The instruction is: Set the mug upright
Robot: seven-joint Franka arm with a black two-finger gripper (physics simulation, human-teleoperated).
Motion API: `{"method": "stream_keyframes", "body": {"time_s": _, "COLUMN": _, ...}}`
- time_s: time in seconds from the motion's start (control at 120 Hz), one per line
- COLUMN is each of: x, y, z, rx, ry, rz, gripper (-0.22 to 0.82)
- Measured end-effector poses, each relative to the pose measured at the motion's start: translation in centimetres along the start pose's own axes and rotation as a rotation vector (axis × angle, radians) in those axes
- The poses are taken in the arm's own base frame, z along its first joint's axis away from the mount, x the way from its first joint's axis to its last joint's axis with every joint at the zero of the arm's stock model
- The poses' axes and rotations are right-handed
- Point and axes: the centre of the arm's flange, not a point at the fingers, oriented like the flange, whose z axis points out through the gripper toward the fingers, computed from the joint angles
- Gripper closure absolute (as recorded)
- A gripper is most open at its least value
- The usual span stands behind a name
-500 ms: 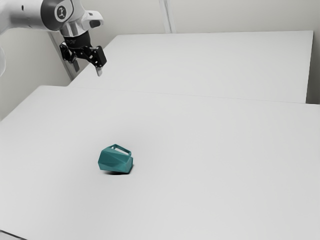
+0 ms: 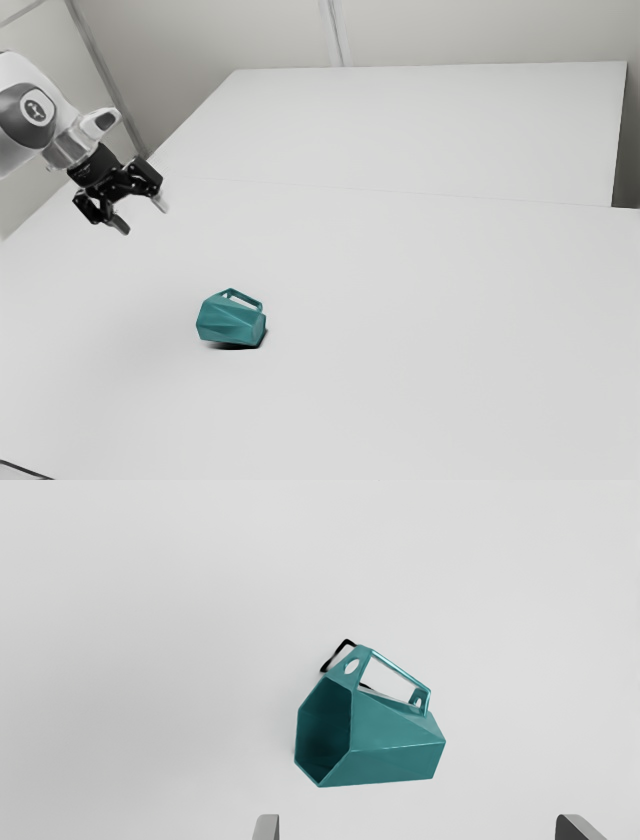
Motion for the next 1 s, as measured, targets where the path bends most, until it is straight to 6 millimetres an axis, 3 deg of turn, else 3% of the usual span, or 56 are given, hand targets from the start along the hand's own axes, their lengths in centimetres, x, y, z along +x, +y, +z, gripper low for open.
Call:
{"method": "stream_keyframes", "body": {"time_s": 0.075, "x": -0.1, "y": -3.3, "z": 2.1, "rx": -0.096, "ry": 0.002, "rz": -0.073, "gripper": 0.00}}
{"method": "stream_keyframes", "body": {"time_s": 0.192, "x": -1.0, "y": -5.4, "z": 5.5, "rx": -0.196, "ry": -0.008, "rz": -0.101, "gripper": 0.00}}
{"method": "stream_keyframes", "body": {"time_s": 0.275, "x": -1.9, "y": -8.1, "z": 8.3, "rx": -0.250, "ry": -0.037, "rz": -0.127, "gripper": 0.00}}
{"method": "stream_keyframes", "body": {"time_s": 0.55, "x": -2.4, "y": -14.5, "z": 12.3, "rx": -0.306, "ry": -0.085, "rz": -0.076, "gripper": 0.00}}
{"method": "stream_keyframes", "body": {"time_s": 0.608, "x": -2.3, "y": -14.4, "z": 13.2, "rx": -0.322, "ry": -0.096, "rz": -0.045, "gripper": 0.00}}
{"method": "stream_keyframes", "body": {"time_s": 0.767, "x": -1.9, "y": -11.6, "z": 15.1, "rx": -0.355, "ry": -0.118, "rz": 0.084, "gripper": 0.00}}
{"method": "stream_keyframes", "body": {"time_s": 1.0, "x": -1.6, "y": -11.7, "z": 16.6, "rx": -0.404, "ry": -0.099, "rz": 0.156, "gripper": 0.00}}
